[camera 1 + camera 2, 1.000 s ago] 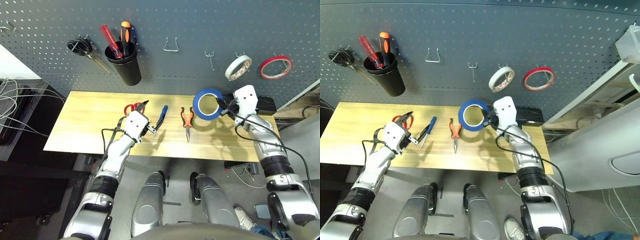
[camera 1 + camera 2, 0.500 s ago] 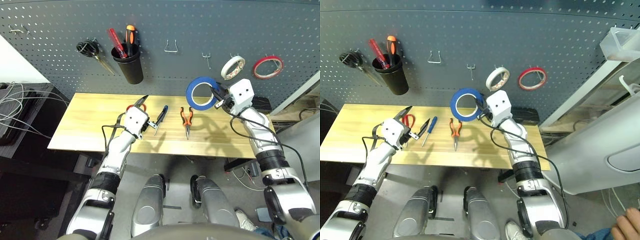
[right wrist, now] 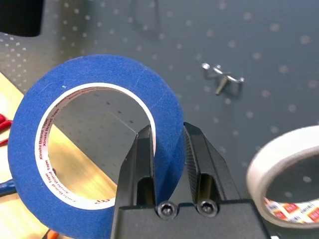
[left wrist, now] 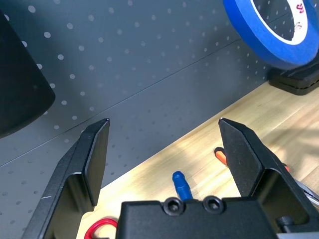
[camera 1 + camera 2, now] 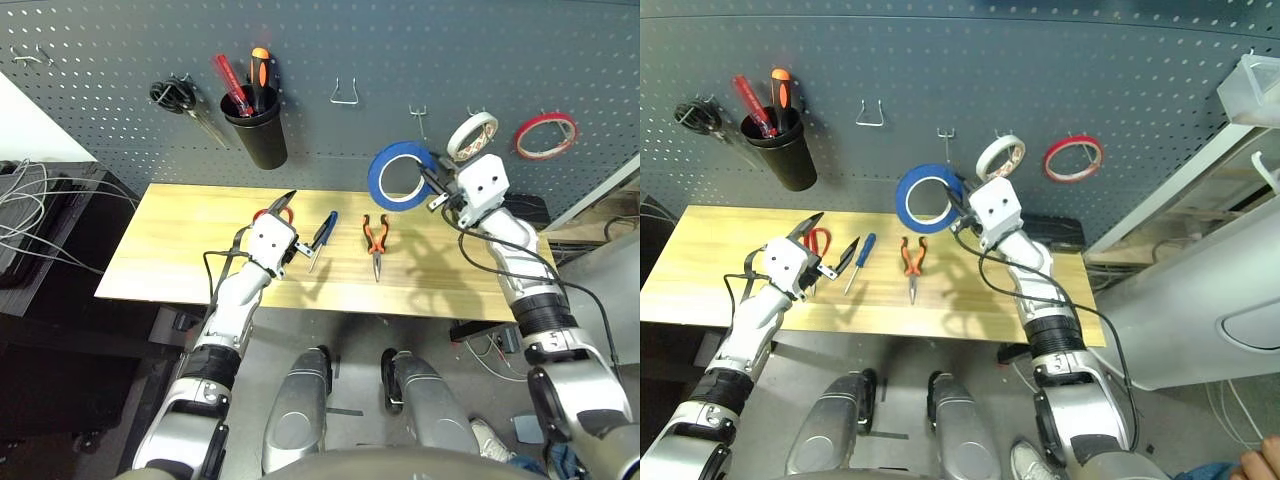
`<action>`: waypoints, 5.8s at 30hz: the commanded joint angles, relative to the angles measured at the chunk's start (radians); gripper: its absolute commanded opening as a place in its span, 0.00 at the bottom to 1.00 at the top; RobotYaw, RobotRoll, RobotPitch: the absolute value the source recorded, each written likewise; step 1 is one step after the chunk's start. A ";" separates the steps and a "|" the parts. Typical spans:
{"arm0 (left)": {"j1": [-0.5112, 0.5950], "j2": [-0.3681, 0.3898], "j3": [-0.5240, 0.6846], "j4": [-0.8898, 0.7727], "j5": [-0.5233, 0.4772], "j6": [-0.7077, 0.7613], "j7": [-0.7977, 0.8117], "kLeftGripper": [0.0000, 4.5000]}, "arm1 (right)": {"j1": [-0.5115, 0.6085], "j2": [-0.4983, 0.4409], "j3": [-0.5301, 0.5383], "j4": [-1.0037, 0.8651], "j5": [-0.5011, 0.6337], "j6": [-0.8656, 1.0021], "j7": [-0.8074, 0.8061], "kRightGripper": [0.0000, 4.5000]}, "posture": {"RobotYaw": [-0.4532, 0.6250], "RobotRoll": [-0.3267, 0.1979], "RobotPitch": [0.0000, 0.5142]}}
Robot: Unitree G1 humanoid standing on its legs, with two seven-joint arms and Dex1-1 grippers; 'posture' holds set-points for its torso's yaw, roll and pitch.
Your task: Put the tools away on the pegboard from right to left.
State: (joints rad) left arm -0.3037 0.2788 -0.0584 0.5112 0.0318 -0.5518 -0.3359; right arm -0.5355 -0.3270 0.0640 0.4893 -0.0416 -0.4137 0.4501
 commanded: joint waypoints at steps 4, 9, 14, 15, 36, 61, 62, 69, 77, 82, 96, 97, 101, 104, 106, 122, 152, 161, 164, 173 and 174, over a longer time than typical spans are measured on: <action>0.007 0.001 0.001 0.018 0.002 -0.007 -0.006 1.00 | 0.033 -0.010 0.015 -0.088 -0.029 -0.062 -0.006 0.16 | 0.50 0.62 0.35; 0.009 0.002 0.002 0.016 0.001 -0.008 -0.008 1.00 | 0.063 -0.021 -0.003 -0.145 -0.035 -0.079 -0.031 0.16 | 0.50 0.62 0.36; 0.008 0.000 0.000 0.018 0.001 -0.009 -0.009 1.00 | 0.061 -0.038 -0.037 -0.145 -0.047 -0.082 -0.097 0.16 | 0.49 0.62 0.36; 0.007 -0.001 -0.001 0.019 0.001 -0.008 -0.009 1.00 | 0.055 -0.040 -0.046 -0.140 -0.051 -0.080 -0.117 0.16 | 0.49 0.62 0.36; -0.021 -0.010 -0.004 0.039 0.007 -0.008 -0.010 1.00 | -0.133 0.055 -0.019 0.112 -0.162 0.012 -0.326 0.16 | 0.51 0.62 0.36; 0.005 -0.045 -0.003 -0.033 -0.128 0.045 -0.171 1.00 | 0.068 0.015 -0.041 -0.075 -0.066 0.017 -0.271 1.00 | 0.50 0.62 0.36; 0.005 -0.043 -0.004 -0.031 -0.124 0.044 -0.170 1.00 | 0.091 0.013 -0.041 -0.104 -0.057 0.025 -0.255 1.00 | 0.50 0.62 0.36; 0.001 -0.035 -0.007 0.002 -0.087 0.053 -0.147 1.00 | 0.243 0.006 -0.007 -0.218 -0.029 0.159 -0.138 1.00 | 0.48 0.62 0.36; -0.024 -0.029 -0.020 0.040 -0.026 0.142 -0.108 1.00 | 0.151 0.108 -0.045 -0.045 0.034 0.472 -0.145 1.00 | 0.49 0.62 0.37; -0.024 -0.012 -0.028 0.029 0.027 0.293 -0.067 1.00 | 0.004 0.191 -0.141 0.124 0.115 0.665 -0.233 1.00 | 0.50 0.62 0.39; 0.011 -0.015 -0.064 -0.103 0.074 0.530 -0.030 1.00 | -0.236 0.276 -0.162 0.490 0.115 0.755 -0.297 1.00 | 0.54 0.62 0.54; 0.018 -0.020 -0.064 -0.122 0.071 0.529 -0.030 1.00 | -0.237 0.278 -0.162 0.497 0.114 0.756 -0.300 1.00 | 0.55 0.62 0.55; 0.048 -0.039 -0.070 -0.194 0.037 0.465 -0.067 1.00 | -0.240 0.281 -0.163 0.521 0.107 0.756 -0.328 1.00 | 0.55 0.62 0.60; 0.078 -0.048 -0.083 -0.248 0.016 0.441 -0.095 1.00 | -0.247 0.282 -0.173 0.544 0.110 0.748 -0.350 1.00 | 0.55 0.62 0.63; 0.099 -0.052 -0.089 -0.279 0.014 0.443 -0.098 1.00 | -0.249 0.282 -0.178 0.551 0.114 0.744 -0.357 1.00 | 0.56 0.62 0.65; 0.151 -0.066 -0.103 -0.348 0.009 0.480 -0.093 1.00 | -0.273 0.300 -0.171 0.587 0.110 0.719 -0.364 0.80 | 0.57 0.62 0.75; 0.150 -0.049 -0.085 -0.323 -0.005 0.463 -0.103 1.00 | -0.245 0.367 -0.189 0.138 0.176 1.015 -0.422 1.00 | 0.55 0.62 0.71; 0.147 -0.052 -0.087 -0.325 -0.003 0.463 -0.103 1.00 | -0.340 0.410 -0.193 0.433 0.159 0.823 -0.451 1.00 | 0.58 0.62 0.73; 0.157 -0.052 -0.088 -0.335 -0.002 0.465 -0.102 1.00 | -0.380 0.413 -0.200 0.536 0.159 0.755 -0.459 1.00 | 0.59 0.62 0.74; 0.181 -0.048 -0.084 -0.358 -0.001 0.471 -0.096 1.00 | -0.425 0.405 -0.202 0.701 0.129 0.650 -0.516 1.00 | 0.61 0.62 0.73; 0.182 -0.048 -0.085 -0.359 0.000 0.471 -0.095 1.00 | -0.425 0.403 -0.201 0.708 0.127 0.647 -0.520 1.00 | 0.61 0.62 0.73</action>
State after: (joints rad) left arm -0.1496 0.2289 -0.1372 0.1579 0.0314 -0.0884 -0.4300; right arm -0.9686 0.0692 -0.1379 1.1664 0.0964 0.2390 -0.0597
